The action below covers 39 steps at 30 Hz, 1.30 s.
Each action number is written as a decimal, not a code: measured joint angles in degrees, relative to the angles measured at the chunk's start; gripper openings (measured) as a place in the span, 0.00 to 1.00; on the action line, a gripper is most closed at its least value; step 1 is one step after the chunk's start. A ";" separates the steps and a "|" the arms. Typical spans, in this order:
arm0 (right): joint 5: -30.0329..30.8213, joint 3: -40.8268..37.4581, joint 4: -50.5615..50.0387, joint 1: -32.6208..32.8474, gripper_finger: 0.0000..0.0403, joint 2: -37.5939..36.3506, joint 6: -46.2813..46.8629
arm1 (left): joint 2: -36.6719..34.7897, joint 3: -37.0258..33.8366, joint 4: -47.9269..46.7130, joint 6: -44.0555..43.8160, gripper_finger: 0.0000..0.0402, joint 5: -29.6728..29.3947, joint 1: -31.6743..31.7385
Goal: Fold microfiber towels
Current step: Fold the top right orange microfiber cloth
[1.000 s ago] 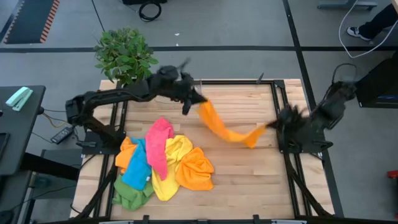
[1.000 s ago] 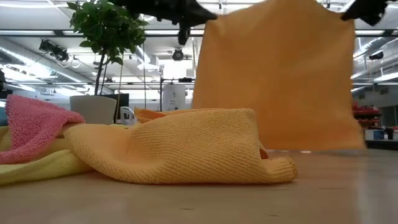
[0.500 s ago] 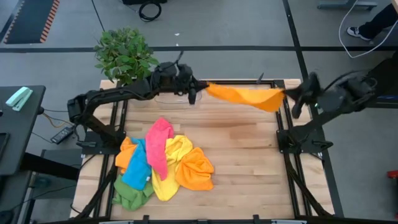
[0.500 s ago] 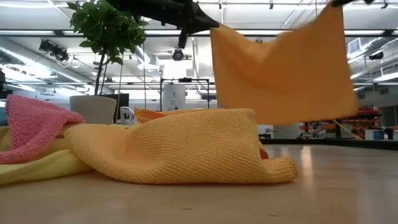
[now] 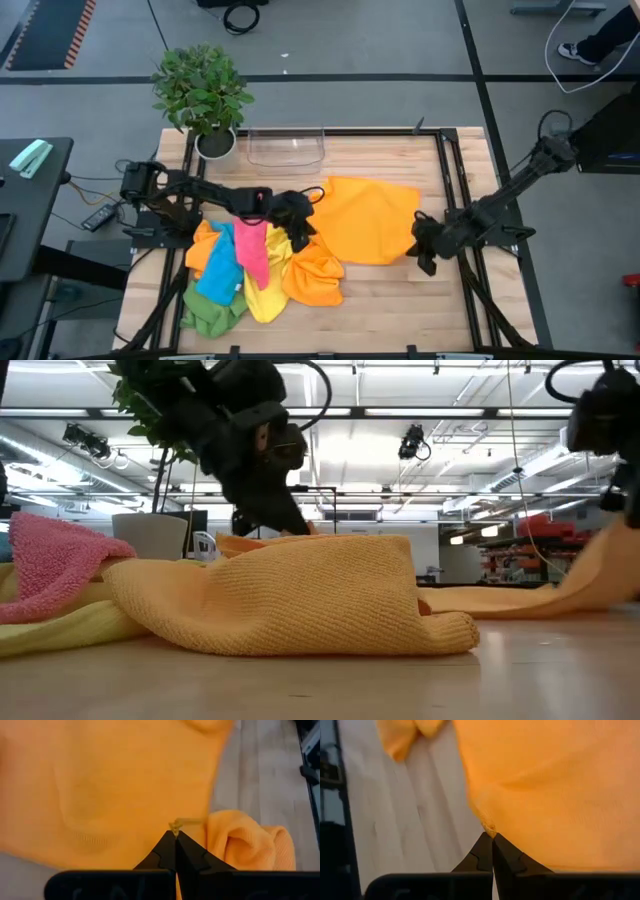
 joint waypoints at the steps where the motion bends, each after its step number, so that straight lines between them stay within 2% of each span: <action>1: -0.77 -0.01 -0.16 0.81 0.01 0.95 1.37 | -0.16 -0.43 0.17 -0.45 0.01 -0.02 -0.22; 7: -11.86 -0.01 -0.33 4.11 0.01 3.16 5.48 | -0.17 -0.77 -0.61 0.59 0.02 0.06 0.60; 13: -12.84 -0.03 -0.39 5.03 0.01 3.54 6.37 | -0.17 -0.77 -0.30 2.23 0.01 0.00 4.16; 19: -7.22 -0.03 -1.68 3.87 0.01 3.52 8.90 | -0.17 -0.77 3.70 3.76 0.02 0.02 5.70; 25: -6.80 -0.02 -5.40 3.45 0.01 3.38 14.63 | -0.17 -0.75 2.96 3.78 0.02 -0.24 6.75; 30: -2.83 3.11 -15.25 4.03 0.01 1.27 21.85 | -0.78 -0.77 2.99 3.45 0.01 -2.48 7.72; 35: 2.53 5.02 -24.15 2.72 0.01 0.48 25.84 | -0.85 -0.71 4.55 3.52 0.02 -9.40 9.12; 39: 5.98 5.06 -24.04 -0.05 0.01 0.58 28.81 | -0.82 -0.71 5.03 4.56 0.01 -14.70 9.97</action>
